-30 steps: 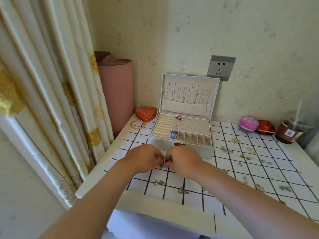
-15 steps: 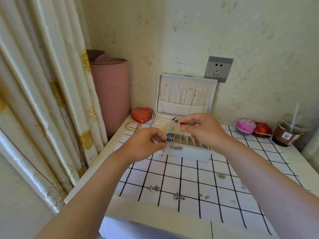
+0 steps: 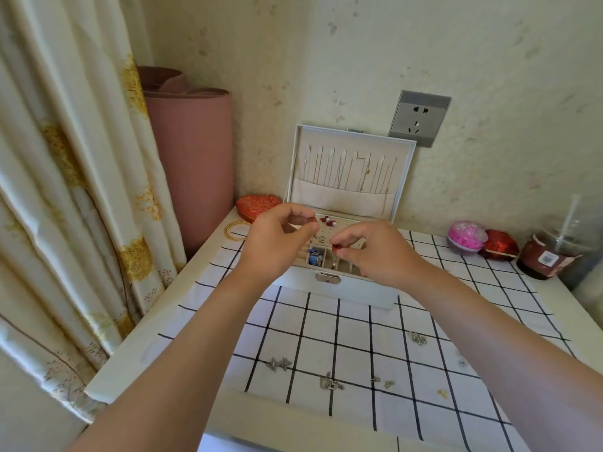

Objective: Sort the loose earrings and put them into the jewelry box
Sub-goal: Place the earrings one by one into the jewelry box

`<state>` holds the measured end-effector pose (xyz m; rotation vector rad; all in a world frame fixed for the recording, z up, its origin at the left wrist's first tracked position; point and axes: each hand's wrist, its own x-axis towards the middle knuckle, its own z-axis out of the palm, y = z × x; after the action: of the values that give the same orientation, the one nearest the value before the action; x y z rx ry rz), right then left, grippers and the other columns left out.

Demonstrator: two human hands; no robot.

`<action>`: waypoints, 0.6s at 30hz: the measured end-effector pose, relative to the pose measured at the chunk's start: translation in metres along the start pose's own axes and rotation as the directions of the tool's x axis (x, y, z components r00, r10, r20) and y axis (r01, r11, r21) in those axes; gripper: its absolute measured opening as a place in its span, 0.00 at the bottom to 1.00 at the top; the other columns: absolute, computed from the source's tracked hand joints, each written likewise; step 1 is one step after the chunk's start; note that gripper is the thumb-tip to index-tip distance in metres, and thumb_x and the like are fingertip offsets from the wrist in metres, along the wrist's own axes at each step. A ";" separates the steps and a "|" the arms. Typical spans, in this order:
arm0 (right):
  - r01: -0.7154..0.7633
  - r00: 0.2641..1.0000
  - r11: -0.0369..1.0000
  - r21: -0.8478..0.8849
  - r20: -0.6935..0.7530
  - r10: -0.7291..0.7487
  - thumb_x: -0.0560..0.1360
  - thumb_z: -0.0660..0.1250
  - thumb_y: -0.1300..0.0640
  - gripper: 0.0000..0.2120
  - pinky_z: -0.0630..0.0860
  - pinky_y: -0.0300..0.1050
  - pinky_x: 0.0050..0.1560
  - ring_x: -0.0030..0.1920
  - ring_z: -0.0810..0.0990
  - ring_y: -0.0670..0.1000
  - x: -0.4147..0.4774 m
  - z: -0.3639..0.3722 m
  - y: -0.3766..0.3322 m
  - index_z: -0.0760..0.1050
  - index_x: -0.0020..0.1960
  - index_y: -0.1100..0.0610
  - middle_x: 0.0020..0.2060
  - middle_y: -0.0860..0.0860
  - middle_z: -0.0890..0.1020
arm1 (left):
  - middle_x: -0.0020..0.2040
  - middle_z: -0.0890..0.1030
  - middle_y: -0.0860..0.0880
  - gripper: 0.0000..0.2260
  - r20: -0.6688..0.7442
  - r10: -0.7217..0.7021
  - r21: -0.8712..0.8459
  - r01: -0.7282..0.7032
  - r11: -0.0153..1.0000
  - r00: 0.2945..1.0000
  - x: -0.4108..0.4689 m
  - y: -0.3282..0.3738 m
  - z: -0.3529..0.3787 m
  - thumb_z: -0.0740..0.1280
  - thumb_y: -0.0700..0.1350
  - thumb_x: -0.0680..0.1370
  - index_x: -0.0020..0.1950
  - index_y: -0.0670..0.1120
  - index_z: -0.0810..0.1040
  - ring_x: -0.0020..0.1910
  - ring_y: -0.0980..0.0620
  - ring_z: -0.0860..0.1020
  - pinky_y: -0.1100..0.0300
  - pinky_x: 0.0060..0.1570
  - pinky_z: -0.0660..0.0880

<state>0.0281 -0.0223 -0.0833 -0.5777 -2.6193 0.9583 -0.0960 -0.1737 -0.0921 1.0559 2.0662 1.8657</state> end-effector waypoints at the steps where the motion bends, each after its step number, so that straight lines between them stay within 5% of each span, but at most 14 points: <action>1: 0.006 1.000 1.000 -0.021 0.016 -0.006 0.75 0.74 0.57 0.10 0.68 0.27 0.34 0.30 0.76 0.30 0.001 0.000 0.001 0.84 0.55 0.48 0.48 0.43 0.83 | 0.45 0.83 0.55 0.07 0.002 -0.004 -0.001 0.004 1.000 1.000 0.001 -0.001 0.001 0.74 0.43 0.75 0.48 0.55 0.81 0.41 0.59 0.78 0.64 0.46 0.78; 11: 0.153 0.984 0.901 -0.405 0.148 -0.100 0.78 0.69 0.47 0.07 0.75 0.47 0.48 0.49 0.76 0.45 0.004 0.004 -0.002 0.84 0.54 0.41 0.43 0.38 0.76 | 0.44 0.82 0.54 0.06 0.052 -0.002 -0.040 0.004 0.999 0.999 0.009 -0.006 0.011 0.74 0.41 0.75 0.50 0.50 0.83 0.36 0.60 0.76 0.64 0.42 0.78; 18: 0.053 0.994 0.975 -0.216 0.104 -0.031 0.73 0.74 0.48 0.03 0.78 0.50 0.55 0.49 0.80 0.43 0.006 0.005 0.008 0.85 0.47 0.43 0.43 0.39 0.83 | 0.45 0.84 0.57 0.06 0.174 -0.056 0.157 0.029 0.987 0.983 0.015 -0.016 0.025 0.74 0.43 0.75 0.49 0.54 0.82 0.40 0.64 0.78 0.68 0.46 0.75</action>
<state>0.0232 -0.0166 -0.0913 -0.5347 -2.8374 0.7074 -0.0995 -0.1440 -0.1073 1.1572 2.1359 1.5504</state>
